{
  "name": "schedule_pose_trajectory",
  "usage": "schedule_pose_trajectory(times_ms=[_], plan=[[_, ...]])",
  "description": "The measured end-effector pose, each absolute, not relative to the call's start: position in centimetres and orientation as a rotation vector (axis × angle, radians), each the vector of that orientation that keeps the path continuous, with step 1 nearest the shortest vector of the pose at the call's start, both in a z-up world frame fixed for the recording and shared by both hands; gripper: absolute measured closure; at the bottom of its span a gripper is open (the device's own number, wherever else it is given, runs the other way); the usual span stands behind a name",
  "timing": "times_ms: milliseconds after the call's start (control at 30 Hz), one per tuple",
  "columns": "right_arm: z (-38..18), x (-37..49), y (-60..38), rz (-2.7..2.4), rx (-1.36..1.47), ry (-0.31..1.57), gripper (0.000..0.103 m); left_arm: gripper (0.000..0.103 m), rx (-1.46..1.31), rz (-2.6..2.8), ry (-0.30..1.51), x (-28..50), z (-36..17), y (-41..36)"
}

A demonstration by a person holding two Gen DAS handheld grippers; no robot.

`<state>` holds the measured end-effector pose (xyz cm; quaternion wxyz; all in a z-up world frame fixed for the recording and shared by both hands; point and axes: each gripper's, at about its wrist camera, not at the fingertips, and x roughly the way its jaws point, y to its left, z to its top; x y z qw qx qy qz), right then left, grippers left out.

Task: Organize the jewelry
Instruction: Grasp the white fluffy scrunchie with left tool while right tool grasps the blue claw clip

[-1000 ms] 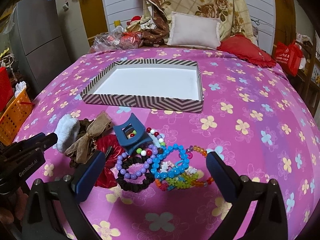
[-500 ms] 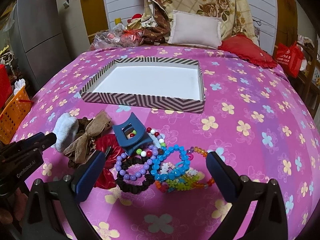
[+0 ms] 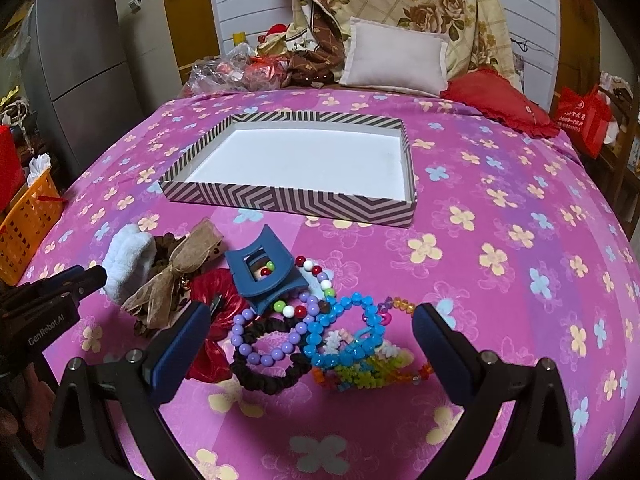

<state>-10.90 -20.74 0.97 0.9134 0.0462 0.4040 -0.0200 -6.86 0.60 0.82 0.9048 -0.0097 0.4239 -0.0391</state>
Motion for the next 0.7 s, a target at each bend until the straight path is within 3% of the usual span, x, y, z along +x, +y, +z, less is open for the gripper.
schedule_pose_trajectory(times_ms=[700], plan=[[-0.4, -5.9, -18.9, 0.134, -0.011, 0.892, 0.000, 0.067, -0.120, -0.238, 0.956, -5.0, 0.2, 4.1]])
